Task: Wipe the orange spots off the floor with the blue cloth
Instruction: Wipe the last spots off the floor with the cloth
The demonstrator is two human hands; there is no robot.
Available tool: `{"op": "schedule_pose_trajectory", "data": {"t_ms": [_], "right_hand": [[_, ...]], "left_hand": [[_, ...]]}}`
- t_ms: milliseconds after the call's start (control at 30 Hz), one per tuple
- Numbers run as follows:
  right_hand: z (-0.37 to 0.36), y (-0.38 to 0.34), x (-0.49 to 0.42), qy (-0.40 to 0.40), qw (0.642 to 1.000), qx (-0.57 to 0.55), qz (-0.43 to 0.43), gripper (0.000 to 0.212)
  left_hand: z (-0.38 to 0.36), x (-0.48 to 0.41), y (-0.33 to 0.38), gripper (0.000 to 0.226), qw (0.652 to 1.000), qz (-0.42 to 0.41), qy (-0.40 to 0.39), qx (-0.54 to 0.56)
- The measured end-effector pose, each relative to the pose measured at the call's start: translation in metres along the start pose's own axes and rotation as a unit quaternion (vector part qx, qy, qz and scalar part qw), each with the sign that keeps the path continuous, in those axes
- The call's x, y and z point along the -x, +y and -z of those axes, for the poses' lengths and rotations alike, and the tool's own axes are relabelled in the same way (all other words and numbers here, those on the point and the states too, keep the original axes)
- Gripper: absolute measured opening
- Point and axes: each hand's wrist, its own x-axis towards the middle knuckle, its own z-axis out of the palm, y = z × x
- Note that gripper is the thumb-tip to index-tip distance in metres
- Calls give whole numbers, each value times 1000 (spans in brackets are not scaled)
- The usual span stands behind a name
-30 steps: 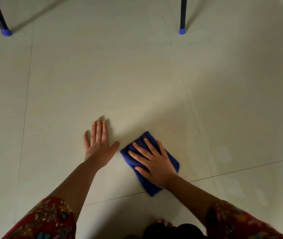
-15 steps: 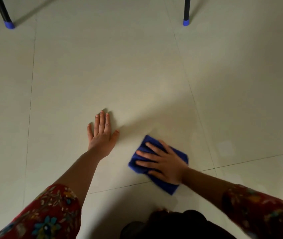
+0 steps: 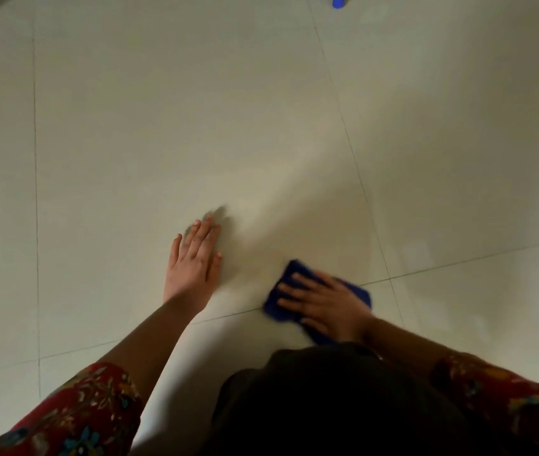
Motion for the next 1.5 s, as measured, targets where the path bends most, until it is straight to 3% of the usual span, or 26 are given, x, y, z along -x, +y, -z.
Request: {"op": "schedule_pose_trajectory", "data": {"t_ms": [100, 200, 267, 367, 433, 500, 567, 633, 700, 767, 867, 900, 933, 1067, 1167, 1267, 1333, 1433, 1500], "right_hand": [[8, 63, 19, 6, 984, 6, -179, 52], [19, 66, -31, 77, 926, -35, -369, 56], [18, 33, -68, 104, 924, -54, -365, 58], [7, -13, -49, 46, 976, -34, -208, 57], [0, -2, -4, 47, 975, -41, -215, 58], [-3, 28, 40, 56, 930, -50, -360, 58], [2, 68, 65, 63, 855, -71, -509, 60], [10, 98, 50, 66, 798, -86, -593, 61], [20, 115, 9, 84, 765, -103, -631, 61], [25, 113, -28, 95, 795, -101, -591, 61], [18, 75, -24, 69, 891, -85, -441, 58], [14, 70, -8, 63, 896, -88, -431, 58], [12, 74, 11, 70, 883, -90, -454, 58], [20, 161, 35, 86, 746, -98, -653, 62], [42, 225, -9, 103, 715, -113, -682, 58], [58, 259, -68, 112, 743, -120, -648, 58], [62, 248, -98, 118, 803, -105, -575, 57], [49, 173, -91, 96, 922, -57, -370, 55], [38, 148, -55, 61, 952, -62, -293, 53]], "left_hand": [[-5, 9, 3, 54, 1000, -23, -2, -9], [-11, 10, 13, 54, 1000, -22, -4, -13], [-13, 4, 21, 55, 999, -35, -9, -19], [-14, -13, 37, 55, 997, -63, -29, -20], [-17, -21, 45, 55, 996, -80, -43, -19], [-21, -26, 52, 56, 995, -80, -51, -20], [-25, -32, 60, 57, 995, -79, -55, -21], [-29, -34, 65, 58, 995, -83, -54, -21], [-32, -40, 70, 59, 995, -83, -56, -19], [-33, -51, 75, 61, 994, -89, -55, -18], [-33, -74, 80, 63, 993, -102, -58, -30], [-32, -81, 81, 63, 993, -99, -55, -33], [-31, -85, 82, 63, 994, -92, -50, -33], [-30, -111, 86, 63, 997, -58, -39, -33], [-28, -130, 86, 68, 997, -46, -33, -44], [-24, -150, 84, 73, 998, -33, -30, -50], [-21, -159, 79, 78, 997, -25, -34, -62], [-18, -163, 73, 82, 997, -8, -41, -71], [-18, -162, 69, 80, 996, -5, -45, -75]]}}
